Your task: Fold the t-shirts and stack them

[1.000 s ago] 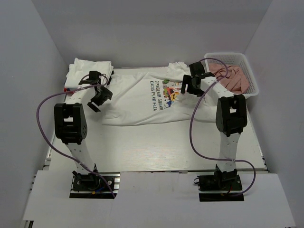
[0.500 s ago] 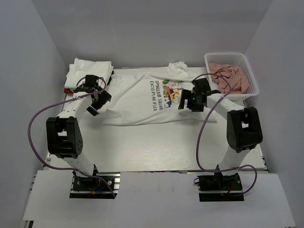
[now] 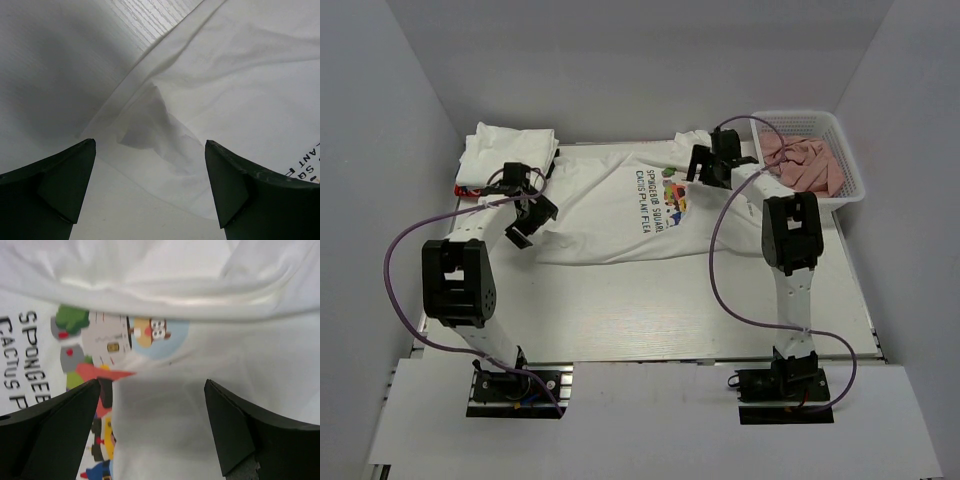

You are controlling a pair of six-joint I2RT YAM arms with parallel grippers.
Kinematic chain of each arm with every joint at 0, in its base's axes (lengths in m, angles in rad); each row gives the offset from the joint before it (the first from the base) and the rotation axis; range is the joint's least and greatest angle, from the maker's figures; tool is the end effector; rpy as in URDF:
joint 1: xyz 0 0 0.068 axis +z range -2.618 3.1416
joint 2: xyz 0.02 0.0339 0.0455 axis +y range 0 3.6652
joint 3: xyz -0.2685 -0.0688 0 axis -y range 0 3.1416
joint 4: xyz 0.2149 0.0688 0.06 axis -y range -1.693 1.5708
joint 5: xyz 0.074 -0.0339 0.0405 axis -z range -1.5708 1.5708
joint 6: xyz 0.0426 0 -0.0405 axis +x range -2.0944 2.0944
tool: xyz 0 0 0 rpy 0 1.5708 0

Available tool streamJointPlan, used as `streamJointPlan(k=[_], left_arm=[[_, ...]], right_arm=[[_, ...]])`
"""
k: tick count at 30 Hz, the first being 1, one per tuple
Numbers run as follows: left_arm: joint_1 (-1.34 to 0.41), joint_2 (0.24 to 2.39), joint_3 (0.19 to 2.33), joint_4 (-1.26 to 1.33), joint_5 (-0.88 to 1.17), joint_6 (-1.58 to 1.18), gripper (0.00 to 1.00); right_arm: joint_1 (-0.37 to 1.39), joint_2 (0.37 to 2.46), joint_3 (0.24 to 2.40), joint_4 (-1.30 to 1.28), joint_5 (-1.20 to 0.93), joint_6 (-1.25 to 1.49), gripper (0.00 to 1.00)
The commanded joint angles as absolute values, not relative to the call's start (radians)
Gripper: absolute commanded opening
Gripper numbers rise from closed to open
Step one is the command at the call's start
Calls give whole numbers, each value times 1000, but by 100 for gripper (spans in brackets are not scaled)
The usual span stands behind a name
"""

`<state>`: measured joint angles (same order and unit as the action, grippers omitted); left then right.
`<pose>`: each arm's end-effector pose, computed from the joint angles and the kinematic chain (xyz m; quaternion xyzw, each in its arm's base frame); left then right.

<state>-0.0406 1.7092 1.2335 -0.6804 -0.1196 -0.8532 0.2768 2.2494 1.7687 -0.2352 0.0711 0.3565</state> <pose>0.3224 -0.0080 0.2279 -0.3974 0.8924 -0.0361 0.2106 0.4767 0.1323 0.1999 0.0510 0.9081 0.0983 0.4038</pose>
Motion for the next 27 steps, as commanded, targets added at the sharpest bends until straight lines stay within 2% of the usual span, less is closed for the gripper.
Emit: streamJointPlan(k=[1, 7, 10, 12, 13, 16, 18, 22, 27], left_arm=[[-35, 1695, 1230, -678, -117, -841, 100], [-35, 1686, 1230, -678, -126, -841, 100], [-48, 1686, 1230, -666, -126, -841, 100], [-57, 1677, 1230, -628, -80, -801, 100], [-57, 1677, 1220, -606, -25, -787, 100], [-57, 1701, 1220, -563, 50, -773, 100], [-67, 1718, 1210, -549, 77, -773, 100], [-87, 1744, 1174, -488, 126, -758, 100], [-98, 1818, 1184, -534, 100, -747, 100]], right_arm=[[272, 2250, 1919, -216, 210, 296, 90], [271, 2189, 1921, -247, 241, 203, 90], [284, 2083, 1728, -253, 128, 189, 90], [287, 1976, 1643, -241, 94, 207, 90], [287, 1923, 1506, -229, 68, 227, 90], [281, 1864, 1354, -155, 14, 265, 90], [281, 1879, 1370, -167, 26, 273, 90], [275, 2037, 1466, -164, 57, 291, 90], [250, 2219, 1756, -228, 224, 373, 90]])
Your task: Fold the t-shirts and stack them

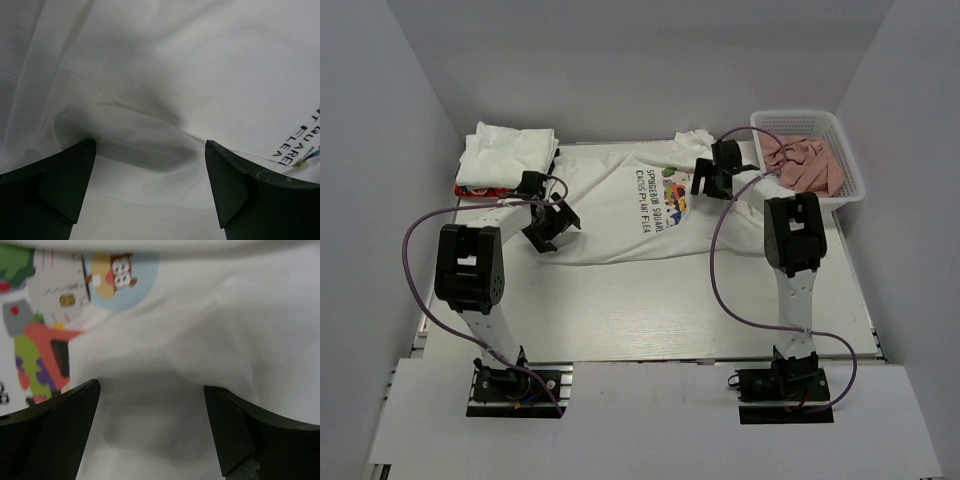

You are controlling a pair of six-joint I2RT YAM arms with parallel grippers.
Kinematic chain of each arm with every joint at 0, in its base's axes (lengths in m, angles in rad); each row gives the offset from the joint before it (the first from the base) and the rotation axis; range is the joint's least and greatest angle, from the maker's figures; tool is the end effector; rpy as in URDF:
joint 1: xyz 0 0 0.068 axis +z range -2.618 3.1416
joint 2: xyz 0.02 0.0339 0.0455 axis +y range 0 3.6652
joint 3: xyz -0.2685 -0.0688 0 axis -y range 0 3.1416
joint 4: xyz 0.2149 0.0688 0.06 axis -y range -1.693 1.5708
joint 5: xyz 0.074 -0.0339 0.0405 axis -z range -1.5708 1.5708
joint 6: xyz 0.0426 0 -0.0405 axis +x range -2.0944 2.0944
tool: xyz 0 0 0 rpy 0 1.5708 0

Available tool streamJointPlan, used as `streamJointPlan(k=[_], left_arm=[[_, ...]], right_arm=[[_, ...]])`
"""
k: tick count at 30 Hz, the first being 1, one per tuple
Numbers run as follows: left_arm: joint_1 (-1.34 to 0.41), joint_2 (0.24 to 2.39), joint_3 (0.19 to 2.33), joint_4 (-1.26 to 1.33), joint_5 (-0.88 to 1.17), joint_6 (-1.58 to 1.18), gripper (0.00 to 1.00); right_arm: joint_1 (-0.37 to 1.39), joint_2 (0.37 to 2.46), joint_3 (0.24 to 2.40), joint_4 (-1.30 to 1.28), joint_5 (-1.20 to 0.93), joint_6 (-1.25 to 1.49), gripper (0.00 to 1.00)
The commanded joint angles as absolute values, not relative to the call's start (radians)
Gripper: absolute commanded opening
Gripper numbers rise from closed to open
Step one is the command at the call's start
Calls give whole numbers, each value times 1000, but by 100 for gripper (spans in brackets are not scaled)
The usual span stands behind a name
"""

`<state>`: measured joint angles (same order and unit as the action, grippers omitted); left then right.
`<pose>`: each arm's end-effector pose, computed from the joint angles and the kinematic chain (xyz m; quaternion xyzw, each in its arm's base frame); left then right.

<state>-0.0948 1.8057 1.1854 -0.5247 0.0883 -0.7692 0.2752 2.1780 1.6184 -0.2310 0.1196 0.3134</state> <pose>0.3384 -0.0360 0.1925 -0.3143 0.9246 -0.1276 0.1736 0.4527 0.1225 0.1881 0.0404 0.9226 0.0572 0.3793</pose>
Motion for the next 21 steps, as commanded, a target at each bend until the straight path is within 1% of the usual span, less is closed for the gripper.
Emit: streamJointPlan(k=[1, 4, 8, 9, 10, 11, 12, 14, 15, 16, 17, 19, 21], left_arm=[[-98, 1818, 1184, -543, 89, -747, 100], [-98, 1818, 1158, -543, 77, -747, 100], [-98, 1818, 1149, -543, 42, -747, 100], [-98, 1818, 1149, -543, 41, -747, 100], [-98, 1818, 1149, -543, 41, -747, 100], [-98, 1818, 1149, -543, 41, -747, 100], [-98, 1818, 1149, -543, 41, -747, 100], [-98, 1818, 1140, -543, 41, -747, 100], [-98, 1818, 1140, -543, 31, -747, 100], [-98, 1818, 1140, -543, 31, -747, 100], [-98, 1818, 1131, -552, 20, -747, 100], [-98, 1809, 1111, -552, 11, -747, 100], [-98, 1809, 1111, -563, 11, -747, 100]], right_arm=[[227, 2267, 1823, -238, 257, 379, 90], [218, 2283, 1899, -216, 296, 358, 90], [225, 2205, 1864, -179, 266, 260, 90], [227, 2171, 1795, -175, 221, 232, 90], [232, 2148, 1770, -170, 197, 209, 90], [232, 2085, 1744, -167, 125, 207, 90], [235, 2062, 1638, -160, 103, 204, 90], [245, 2017, 1532, -134, 55, 204, 90], [259, 1953, 1496, -100, 17, 195, 90], [265, 1933, 1392, -88, 11, 186, 90], [278, 1893, 1359, -78, -23, 183, 90], [299, 1832, 1228, -38, -20, 199, 90], [304, 1812, 1175, -15, -8, 232, 90]])
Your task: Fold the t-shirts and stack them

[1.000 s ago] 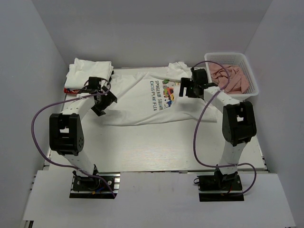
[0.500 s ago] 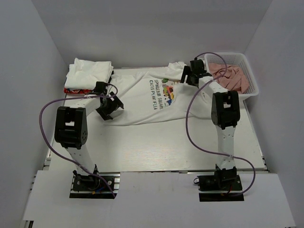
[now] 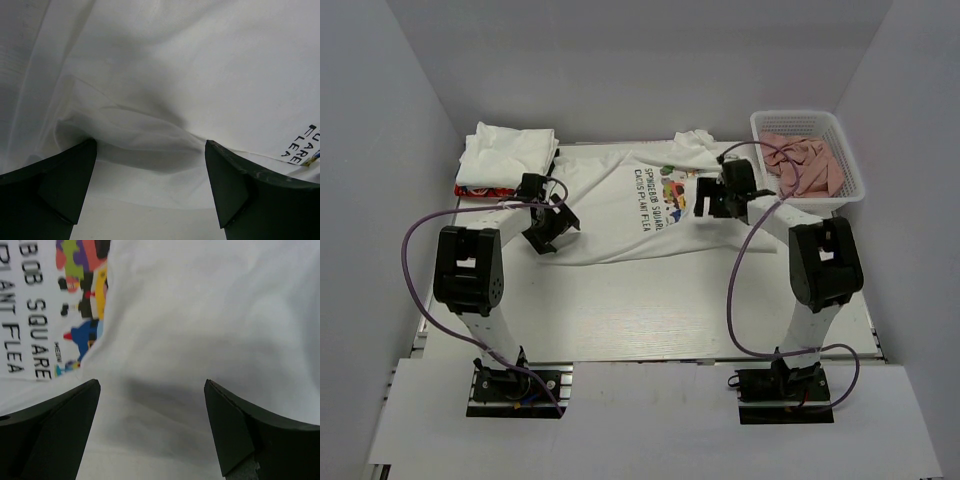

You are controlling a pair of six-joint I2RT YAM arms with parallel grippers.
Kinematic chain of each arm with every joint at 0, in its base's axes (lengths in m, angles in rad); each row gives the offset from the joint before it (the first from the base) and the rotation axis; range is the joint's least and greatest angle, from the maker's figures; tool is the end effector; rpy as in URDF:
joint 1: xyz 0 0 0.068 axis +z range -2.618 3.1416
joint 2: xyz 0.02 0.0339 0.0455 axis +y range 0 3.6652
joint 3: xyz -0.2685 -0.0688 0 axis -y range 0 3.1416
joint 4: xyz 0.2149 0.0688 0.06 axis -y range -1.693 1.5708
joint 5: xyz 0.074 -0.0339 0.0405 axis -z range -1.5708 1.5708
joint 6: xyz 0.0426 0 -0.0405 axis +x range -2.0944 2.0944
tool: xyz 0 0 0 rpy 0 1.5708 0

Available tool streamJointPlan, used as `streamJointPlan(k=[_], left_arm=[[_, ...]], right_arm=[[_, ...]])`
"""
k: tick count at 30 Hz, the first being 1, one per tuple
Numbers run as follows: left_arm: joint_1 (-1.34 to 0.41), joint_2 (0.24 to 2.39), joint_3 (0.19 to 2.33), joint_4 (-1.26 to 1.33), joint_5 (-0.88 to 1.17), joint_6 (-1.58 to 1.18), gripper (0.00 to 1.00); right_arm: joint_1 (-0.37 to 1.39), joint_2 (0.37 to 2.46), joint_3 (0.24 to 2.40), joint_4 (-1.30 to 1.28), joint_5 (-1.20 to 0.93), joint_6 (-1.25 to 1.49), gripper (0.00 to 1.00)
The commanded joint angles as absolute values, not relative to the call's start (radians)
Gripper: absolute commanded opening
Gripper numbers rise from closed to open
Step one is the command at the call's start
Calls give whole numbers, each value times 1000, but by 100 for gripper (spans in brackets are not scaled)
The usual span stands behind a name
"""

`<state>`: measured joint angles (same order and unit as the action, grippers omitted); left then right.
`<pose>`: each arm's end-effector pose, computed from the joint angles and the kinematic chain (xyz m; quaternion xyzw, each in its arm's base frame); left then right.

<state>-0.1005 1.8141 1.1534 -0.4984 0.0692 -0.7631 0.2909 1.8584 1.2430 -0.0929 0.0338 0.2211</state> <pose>0.3358 -0.0368 0.1828 -0.3115 0.9274 -0.1162 0.1714 0.3786 0.1119 0.2201 -0.0246 0.9080 0.0910 0.4082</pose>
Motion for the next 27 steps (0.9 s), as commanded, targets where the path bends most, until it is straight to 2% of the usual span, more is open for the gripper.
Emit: streamJointPlan(k=[1, 5, 8, 12, 17, 18, 19, 22, 27], left_arm=[[-98, 1809, 1111, -563, 2, -747, 100], [-98, 1770, 1069, -588, -8, -747, 100], [-98, 1741, 1005, -597, -8, -738, 100], [-98, 1654, 855, -635, -8, -738, 100], [-98, 1452, 669, -735, -18, -782, 100], [-98, 1365, 620, -762, -18, -801, 100], [-112, 1315, 594, -781, 12, -833, 100], [-112, 1131, 541, -793, 104, -870, 100], [-112, 1052, 768, -933, -93, -891, 100]], right_arm=[[299, 1812, 1131, -27, 35, 254, 90], [307, 1764, 993, -62, 45, 357, 90], [310, 1643, 760, -64, 37, 442, 90], [331, 1476, 606, -172, 20, 508, 90], [400, 1142, 404, -368, -86, 616, 90], [413, 1099, 394, -418, -100, 608, 90], [437, 963, 400, -455, -86, 618, 90], [452, 844, 449, -592, -74, 632, 90], [474, 802, 552, -557, -78, 537, 90]])
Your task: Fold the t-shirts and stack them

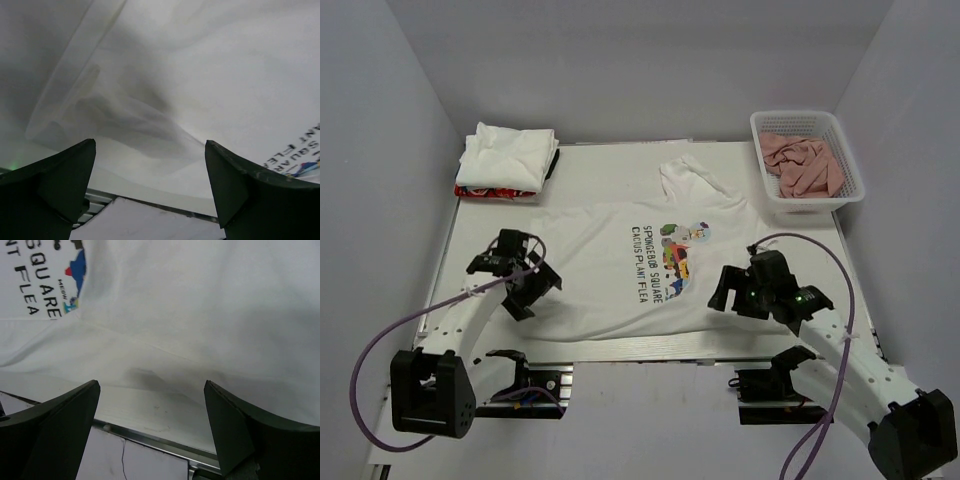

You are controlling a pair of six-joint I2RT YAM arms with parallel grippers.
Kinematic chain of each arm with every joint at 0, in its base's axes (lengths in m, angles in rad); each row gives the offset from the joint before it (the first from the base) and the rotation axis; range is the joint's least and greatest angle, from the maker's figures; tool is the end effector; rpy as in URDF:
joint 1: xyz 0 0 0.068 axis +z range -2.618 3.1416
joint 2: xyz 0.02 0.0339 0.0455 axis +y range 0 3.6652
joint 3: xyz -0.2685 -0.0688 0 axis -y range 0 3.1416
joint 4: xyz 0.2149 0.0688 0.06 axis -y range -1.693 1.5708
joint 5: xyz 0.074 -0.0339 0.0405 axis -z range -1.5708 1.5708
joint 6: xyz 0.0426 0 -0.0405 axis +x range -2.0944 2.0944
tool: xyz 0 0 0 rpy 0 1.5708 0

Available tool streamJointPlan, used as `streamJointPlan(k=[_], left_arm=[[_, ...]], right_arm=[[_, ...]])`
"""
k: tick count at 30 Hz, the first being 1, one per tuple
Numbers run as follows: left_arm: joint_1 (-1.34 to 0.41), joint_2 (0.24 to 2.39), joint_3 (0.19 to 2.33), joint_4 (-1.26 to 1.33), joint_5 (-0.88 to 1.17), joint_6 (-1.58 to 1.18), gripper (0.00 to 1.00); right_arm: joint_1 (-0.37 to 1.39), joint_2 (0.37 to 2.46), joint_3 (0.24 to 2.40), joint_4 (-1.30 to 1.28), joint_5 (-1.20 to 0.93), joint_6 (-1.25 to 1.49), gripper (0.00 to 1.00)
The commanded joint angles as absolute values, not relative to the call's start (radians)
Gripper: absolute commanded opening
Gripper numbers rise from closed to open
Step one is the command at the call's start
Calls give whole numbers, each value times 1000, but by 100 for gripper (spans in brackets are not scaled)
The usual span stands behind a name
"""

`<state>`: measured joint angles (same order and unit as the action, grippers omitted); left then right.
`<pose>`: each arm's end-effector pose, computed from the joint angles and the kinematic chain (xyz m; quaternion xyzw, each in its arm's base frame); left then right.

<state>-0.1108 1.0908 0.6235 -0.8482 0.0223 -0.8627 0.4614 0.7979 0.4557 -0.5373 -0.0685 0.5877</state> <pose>0.1434 -0.0169 0.1956 -0.3628 0.9231 -0.0693 0.1073 0.1145 0.0602 0.2004 0.0478 0.9392 0.1975 0.2769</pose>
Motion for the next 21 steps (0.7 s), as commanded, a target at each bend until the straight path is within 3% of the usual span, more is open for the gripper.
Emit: streamJointPlan(k=[1, 4, 11, 15, 18, 21], left_arm=[[-112, 1069, 811, -933, -116, -891, 100], [-91, 1140, 928, -885, -146, -859, 100], [-91, 1480, 1186, -712, -153, -785, 100], [-91, 1667, 1313, -684, -290, -764, 100], [-100, 1783, 1402, -615, -290, -704, 89], [-109, 1868, 1508, -624, -333, -704, 89]], right_arm=[[471, 811, 575, -530, -69, 525, 90], [469, 896, 737, -453, 39, 465, 90], [463, 1069, 896, -174, 251, 436, 90], [456, 1208, 983, -129, 328, 391, 90], [453, 1294, 1069, -133, 337, 335, 90], [449, 1403, 1181, -210, 386, 321, 90]])
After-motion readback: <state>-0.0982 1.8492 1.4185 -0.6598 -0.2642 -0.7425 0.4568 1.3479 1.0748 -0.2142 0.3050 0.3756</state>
